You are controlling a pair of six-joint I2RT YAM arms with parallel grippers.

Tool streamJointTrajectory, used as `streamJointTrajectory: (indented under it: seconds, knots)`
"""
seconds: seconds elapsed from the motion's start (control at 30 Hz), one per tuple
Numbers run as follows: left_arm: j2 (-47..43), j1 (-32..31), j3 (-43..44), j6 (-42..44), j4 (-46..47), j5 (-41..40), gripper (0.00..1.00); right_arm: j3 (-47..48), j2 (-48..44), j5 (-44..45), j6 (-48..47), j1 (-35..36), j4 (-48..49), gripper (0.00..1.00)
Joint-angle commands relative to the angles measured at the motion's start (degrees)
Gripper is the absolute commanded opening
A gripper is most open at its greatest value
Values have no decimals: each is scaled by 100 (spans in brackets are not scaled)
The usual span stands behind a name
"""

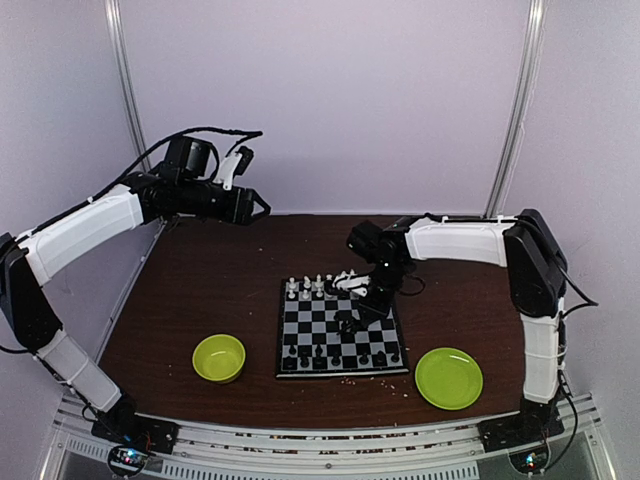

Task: Set up the chess pieces on the board
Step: Place the pawn at a7.

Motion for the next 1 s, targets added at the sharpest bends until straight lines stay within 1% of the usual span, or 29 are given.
streamJointTrajectory:
  seconds: [0.0, 0.17, 0.37, 0.97]
  knots:
    - [52, 47, -10, -40, 237, 142, 57, -424, -621, 57, 15, -37, -50, 5]
    - [77, 42, 4, -64, 237, 234, 57, -1000, -1194, 75, -152, -79, -54, 5]
    - [88, 44, 14, -92, 237, 339, 56, -1612, -1526, -8, -220, -79, 53, 5]
    - [141, 35, 23, -102, 237, 434, 56, -1748, -1252, -228, -326, -71, 90, 6]
